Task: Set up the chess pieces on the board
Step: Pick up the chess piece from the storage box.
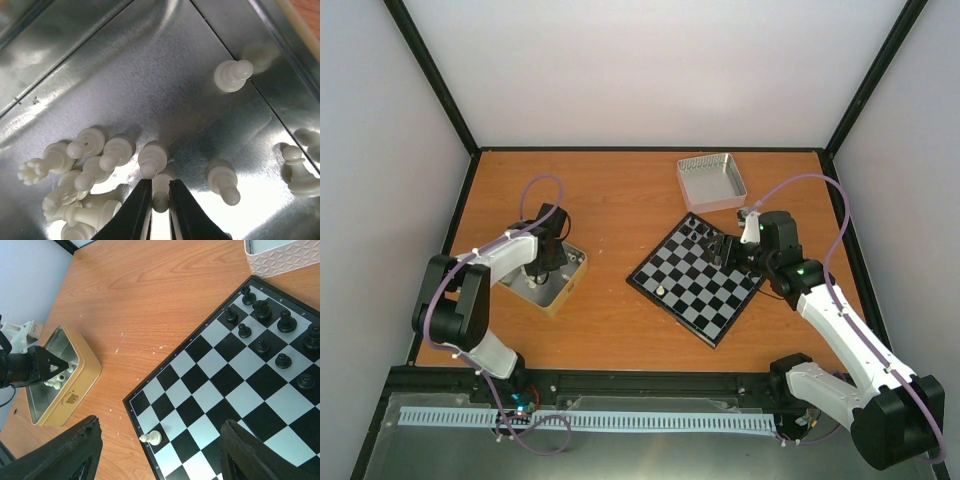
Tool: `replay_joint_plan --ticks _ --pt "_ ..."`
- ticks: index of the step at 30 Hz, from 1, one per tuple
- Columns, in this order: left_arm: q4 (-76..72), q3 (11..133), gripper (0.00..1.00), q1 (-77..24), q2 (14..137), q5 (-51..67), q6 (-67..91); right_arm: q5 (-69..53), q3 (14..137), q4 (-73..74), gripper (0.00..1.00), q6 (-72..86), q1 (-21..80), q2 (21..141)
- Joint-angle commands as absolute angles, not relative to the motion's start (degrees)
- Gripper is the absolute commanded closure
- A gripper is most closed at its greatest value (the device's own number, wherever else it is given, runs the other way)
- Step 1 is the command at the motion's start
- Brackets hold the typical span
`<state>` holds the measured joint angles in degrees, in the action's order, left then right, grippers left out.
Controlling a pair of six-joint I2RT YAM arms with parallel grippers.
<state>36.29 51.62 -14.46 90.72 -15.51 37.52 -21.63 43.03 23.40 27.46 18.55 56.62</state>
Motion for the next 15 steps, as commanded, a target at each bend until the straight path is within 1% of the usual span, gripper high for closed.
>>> replay_joint_plan --ticks 1,5,10,12,15 --pt "36.5 53.7 0.9 -14.0 89.3 -16.5 36.0 -20.9 44.6 23.2 0.36 27.5 19.1 56.1" --pt "37.7 54.2 0.95 -14.0 86.5 -13.3 33.8 -20.8 44.5 23.1 0.36 27.6 19.2 56.2" --pt "39.2 54.7 0.95 -14.7 82.0 -7.0 31.5 -20.5 44.5 23.0 0.36 27.9 19.2 56.2" --pt "39.3 55.7 0.96 -16.7 80.8 -4.4 30.1 -20.3 44.5 22.9 0.36 28.0 19.2 56.1" --pt "39.4 58.8 0.95 -23.4 80.1 -3.2 29.3 -19.9 44.6 22.9 0.36 28.1 19.1 56.2"
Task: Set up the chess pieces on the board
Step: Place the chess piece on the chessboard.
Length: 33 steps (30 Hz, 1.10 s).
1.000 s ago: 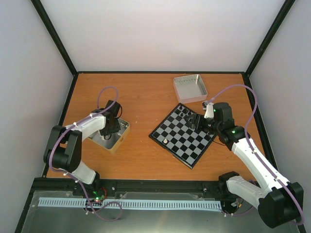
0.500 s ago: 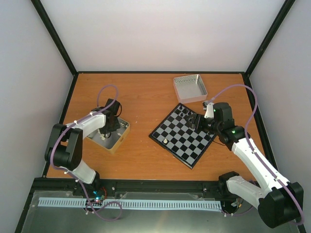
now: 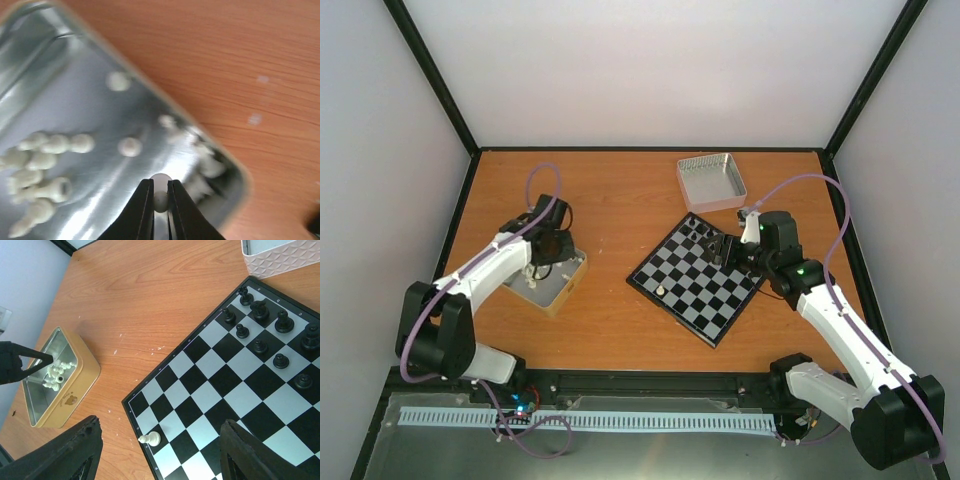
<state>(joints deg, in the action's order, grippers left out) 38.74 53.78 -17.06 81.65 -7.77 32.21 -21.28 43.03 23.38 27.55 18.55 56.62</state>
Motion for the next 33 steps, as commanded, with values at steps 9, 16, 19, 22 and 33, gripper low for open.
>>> replay_joint_plan --ticks 9,16,19,22,33 --pt "39.1 70.5 0.95 -37.6 88.3 -4.2 29.0 -18.5 44.5 23.2 0.36 28.8 19.1 55.7" --pt "40.9 79.2 0.95 -45.5 101.5 -6.9 28.5 -17.6 44.4 23.8 0.36 28.6 19.1 54.8" --pt "41.8 82.2 0.95 -47.6 105.4 -7.4 28.7 -17.4 44.2 24.2 0.36 28.5 19.1 54.6" --pt "41.9 83.6 0.94 -48.1 107.6 -6.8 29.2 -17.0 43.8 24.3 0.36 28.5 19.1 54.3" --pt "43.2 84.0 0.94 -48.2 112.0 -6.8 30.4 -16.5 43.0 24.3 0.36 28.4 19.1 54.1"
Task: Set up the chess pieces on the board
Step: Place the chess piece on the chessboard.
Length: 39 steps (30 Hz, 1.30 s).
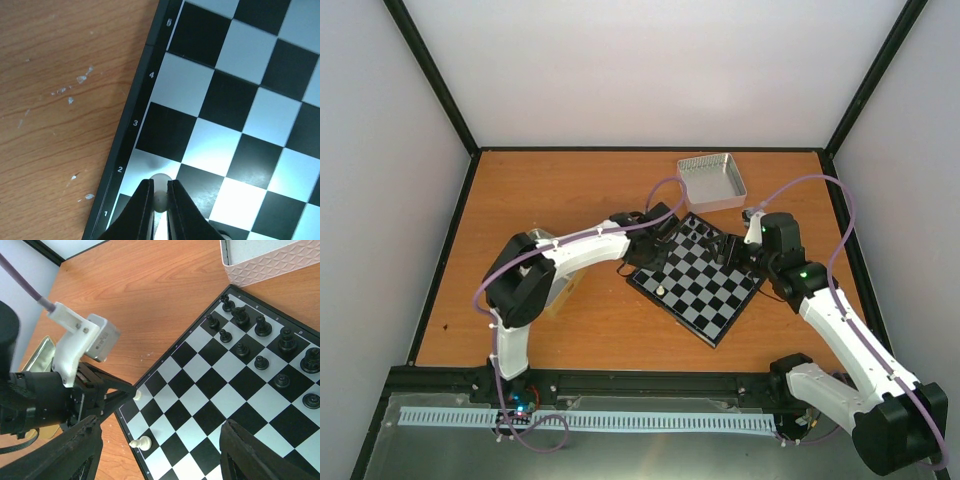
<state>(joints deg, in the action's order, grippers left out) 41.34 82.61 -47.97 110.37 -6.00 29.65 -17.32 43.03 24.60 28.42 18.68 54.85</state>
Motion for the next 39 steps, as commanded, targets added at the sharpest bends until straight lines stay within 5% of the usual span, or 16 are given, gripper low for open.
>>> replay_joint_plan --ticks 1,25,31,39 --pt "43.2 84.0 0.94 -48.2 112.2 -6.8 30.5 -16.5 43.0 24.3 0.36 28.4 19.1 54.2" --pt "42.4 83.4 0.83 -48.2 112.8 -6.6 31.5 -16.7 43.0 24.4 0.36 28.4 19.1 54.3" --pt "44.3 84.0 0.68 -47.9 109.7 -9.6 31.7 -16.7 43.1 24.7 0.36 28.3 19.1 54.0" --pt "46.0 75.6 0.62 -41.1 96.0 -15.6 34.8 -16.9 42.9 24.5 0.36 28.5 19.1 54.3"
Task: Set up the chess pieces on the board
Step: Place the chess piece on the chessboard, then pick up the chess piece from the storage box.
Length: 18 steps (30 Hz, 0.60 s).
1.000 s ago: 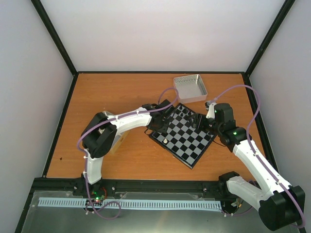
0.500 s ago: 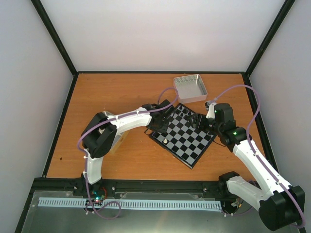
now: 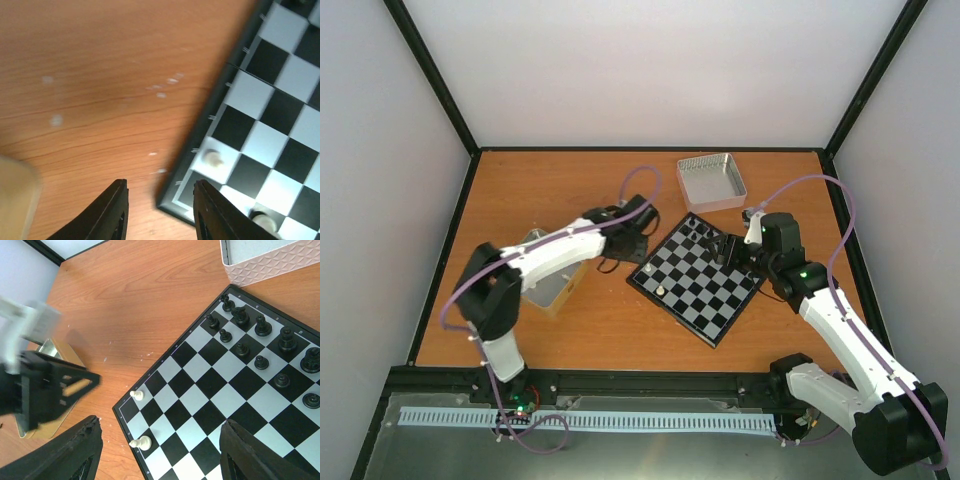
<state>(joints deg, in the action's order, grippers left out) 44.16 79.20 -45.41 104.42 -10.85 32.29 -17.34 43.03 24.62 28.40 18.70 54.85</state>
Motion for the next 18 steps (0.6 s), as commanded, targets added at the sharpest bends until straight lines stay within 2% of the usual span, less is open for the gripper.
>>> replay_joint_plan --ticks 1,9,13,18 --pt "46.1 73.5 0.61 -39.8 93.7 -16.8 35.6 -16.9 42.9 24.4 0.36 28.5 19.1 54.3" --pt "43.7 57.0 0.58 -24.6 79.4 -19.9 40.0 -17.4 43.0 24.0 0.36 28.6 19.1 55.0" --pt "41.7 52.0 0.65 -18.5 75.8 -20.7 42.0 -17.5 43.1 24.5 0.36 28.5 19.2 54.9" --pt "37.6 48.3 0.67 -13.8 75.8 -18.2 41.3 -17.8 43.3 24.3 0.36 28.6 19.1 54.8"
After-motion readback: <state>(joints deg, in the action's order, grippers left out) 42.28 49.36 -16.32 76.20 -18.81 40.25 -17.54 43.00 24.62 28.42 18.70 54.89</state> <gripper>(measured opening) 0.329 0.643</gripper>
